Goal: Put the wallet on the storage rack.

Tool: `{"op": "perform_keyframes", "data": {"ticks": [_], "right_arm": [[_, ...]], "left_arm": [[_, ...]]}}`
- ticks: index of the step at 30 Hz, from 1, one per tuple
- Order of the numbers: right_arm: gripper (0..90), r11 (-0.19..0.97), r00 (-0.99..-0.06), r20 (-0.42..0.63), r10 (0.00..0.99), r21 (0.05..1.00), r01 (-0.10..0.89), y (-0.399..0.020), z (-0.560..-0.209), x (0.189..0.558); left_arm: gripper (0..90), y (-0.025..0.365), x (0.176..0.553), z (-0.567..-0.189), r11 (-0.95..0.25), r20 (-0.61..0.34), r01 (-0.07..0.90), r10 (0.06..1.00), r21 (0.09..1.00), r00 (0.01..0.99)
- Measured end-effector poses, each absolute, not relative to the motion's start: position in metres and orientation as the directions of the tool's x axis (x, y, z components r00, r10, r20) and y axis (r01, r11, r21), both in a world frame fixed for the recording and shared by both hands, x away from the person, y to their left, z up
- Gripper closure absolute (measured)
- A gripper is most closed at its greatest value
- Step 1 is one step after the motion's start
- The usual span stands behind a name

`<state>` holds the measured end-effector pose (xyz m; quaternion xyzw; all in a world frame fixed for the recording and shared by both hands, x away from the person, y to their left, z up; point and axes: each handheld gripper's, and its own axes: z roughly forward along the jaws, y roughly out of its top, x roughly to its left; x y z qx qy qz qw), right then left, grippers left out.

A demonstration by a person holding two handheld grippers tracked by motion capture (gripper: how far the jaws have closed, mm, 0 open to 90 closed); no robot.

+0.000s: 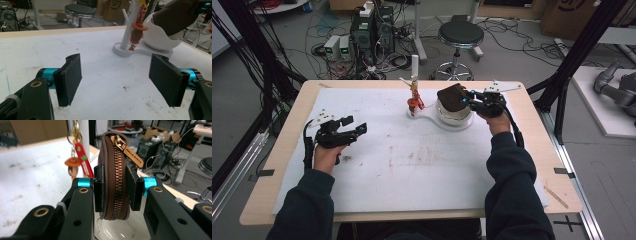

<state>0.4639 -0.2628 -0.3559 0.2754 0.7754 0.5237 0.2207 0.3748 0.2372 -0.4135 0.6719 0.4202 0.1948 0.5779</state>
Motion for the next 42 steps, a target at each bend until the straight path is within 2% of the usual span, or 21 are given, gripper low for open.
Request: {"op": "perform_keyframes", "data": {"ticks": [5,8,10,18,22,24,29,31,37,42], "right_arm": [[67.7,0.314,-0.741,-0.066,0.668,0.928,0.201,-0.263,-0.361,0.467],[56.8,0.362,-0.705,-0.077,0.705,0.894,0.265,-0.263,-0.364,0.468],[54.7,0.407,-0.689,-0.110,0.716,0.869,0.283,-0.264,-0.364,0.467],[53.7,0.361,-0.670,-0.084,0.738,0.888,0.286,-0.277,-0.351,0.457],[42.6,0.354,-0.636,-0.074,0.768,0.877,0.324,-0.285,-0.349,0.450],[40.5,0.339,-0.611,-0.087,0.787,0.888,0.311,-0.291,-0.353,0.442],[31.2,0.296,-0.576,-0.034,0.817,0.881,0.369,-0.310,-0.367,0.422],[29.6,0.290,-0.574,-0.016,0.819,0.874,0.390,-0.316,-0.374,0.412],[26.0,0.334,-0.562,-0.058,0.825,0.852,0.403,-0.325,-0.387,0.381],[22.0,0.336,-0.542,-0.069,0.838,0.847,0.412,-0.330,-0.394,0.366]], "left_arm": [[26.7,0.237,0.375,-0.414,0.022,-0.226,0.343,0.792,0.939,0.568],[27.0,0.237,0.375,-0.414,0.019,-0.225,0.345,0.790,0.938,0.570],[27.1,0.237,0.375,-0.414,0.017,-0.225,0.346,0.790,0.938,0.570],[27.0,0.237,0.375,-0.414,0.021,-0.226,0.344,0.790,0.939,0.569],[27.0,0.237,0.374,-0.413,0.025,-0.230,0.343,0.787,0.939,0.572],[26.3,0.237,0.374,-0.413,0.023,-0.226,0.340,0.787,0.940,0.573],[18.9,0.237,0.375,-0.409,-0.032,-0.172,0.330,0.804,0.943,0.569],[18.9,0.237,0.375,-0.409,-0.044,-0.158,0.325,0.806,0.945,0.570],[18.9,0.237,0.376,-0.410,-0.018,-0.190,0.333,0.793,0.943,0.579],[18.9,0.237,0.374,-0.407,-0.031,-0.156,0.297,0.799,0.954,0.581]]}}
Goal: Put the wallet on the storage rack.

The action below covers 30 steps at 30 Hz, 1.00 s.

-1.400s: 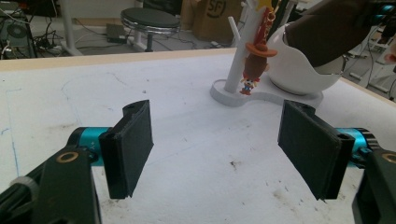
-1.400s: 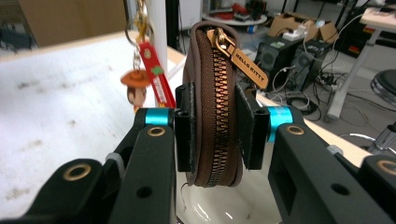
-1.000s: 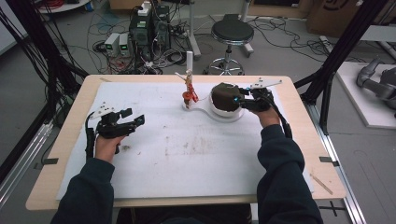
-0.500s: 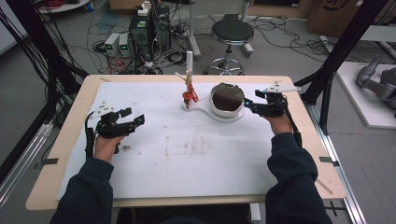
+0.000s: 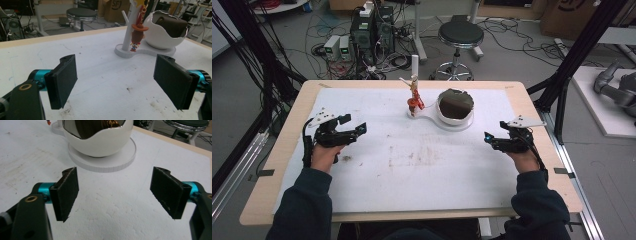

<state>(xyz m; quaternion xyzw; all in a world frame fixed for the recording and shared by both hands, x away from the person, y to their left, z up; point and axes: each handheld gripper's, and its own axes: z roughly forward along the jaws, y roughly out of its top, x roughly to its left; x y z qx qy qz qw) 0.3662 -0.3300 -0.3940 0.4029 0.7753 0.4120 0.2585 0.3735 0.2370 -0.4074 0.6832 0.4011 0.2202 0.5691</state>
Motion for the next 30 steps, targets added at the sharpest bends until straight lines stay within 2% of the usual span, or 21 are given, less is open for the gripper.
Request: {"op": "perform_keyframes", "data": {"ticks": [6,30], "right_arm": [[21.6,0.322,-0.539,-0.061,0.840,0.855,0.405,-0.334,-0.398,0.362],[21.6,0.308,-0.521,-0.064,0.851,0.864,0.398,-0.329,-0.399,0.357]], "left_arm": [[19.5,0.238,0.367,-0.408,-0.044,-0.125,0.262,0.794,0.964,0.594],[20.3,0.237,0.364,-0.413,-0.062,-0.122,0.276,0.792,0.959,0.598]]}}
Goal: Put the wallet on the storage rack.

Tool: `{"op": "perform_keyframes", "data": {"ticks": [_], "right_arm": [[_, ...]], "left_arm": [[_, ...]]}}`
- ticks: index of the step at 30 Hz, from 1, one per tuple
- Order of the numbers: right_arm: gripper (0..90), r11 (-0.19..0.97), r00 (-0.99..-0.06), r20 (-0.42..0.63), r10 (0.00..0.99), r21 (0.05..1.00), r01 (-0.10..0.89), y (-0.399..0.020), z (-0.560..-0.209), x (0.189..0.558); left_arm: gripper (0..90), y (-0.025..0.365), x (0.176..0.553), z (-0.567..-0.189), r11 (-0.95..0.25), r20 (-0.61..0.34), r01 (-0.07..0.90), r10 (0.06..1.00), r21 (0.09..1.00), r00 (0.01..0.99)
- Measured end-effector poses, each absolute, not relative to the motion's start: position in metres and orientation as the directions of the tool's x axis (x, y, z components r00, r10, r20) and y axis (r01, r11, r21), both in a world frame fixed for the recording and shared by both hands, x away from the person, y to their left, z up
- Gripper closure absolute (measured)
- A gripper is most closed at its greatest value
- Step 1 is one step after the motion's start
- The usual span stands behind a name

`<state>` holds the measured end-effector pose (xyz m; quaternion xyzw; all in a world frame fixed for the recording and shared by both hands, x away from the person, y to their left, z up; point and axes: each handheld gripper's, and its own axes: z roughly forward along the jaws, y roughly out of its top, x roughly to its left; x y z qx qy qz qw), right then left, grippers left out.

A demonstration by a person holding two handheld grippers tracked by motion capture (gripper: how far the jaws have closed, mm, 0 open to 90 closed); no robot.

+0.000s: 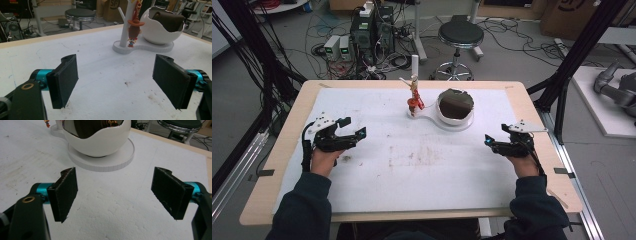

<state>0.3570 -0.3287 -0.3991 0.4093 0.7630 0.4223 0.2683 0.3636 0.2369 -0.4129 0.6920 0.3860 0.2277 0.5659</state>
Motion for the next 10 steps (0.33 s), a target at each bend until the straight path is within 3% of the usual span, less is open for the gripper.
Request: {"op": "perform_keyframes", "data": {"ticks": [10], "right_arm": [[21.6,0.308,-0.521,-0.063,0.851,0.864,0.398,-0.3287,-0.3994,0.3574]], "left_arm": [[20.7,0.2374,0.3639,-0.4133,-0.059,-0.125,0.280,0.794,0.958,0.595]]}}
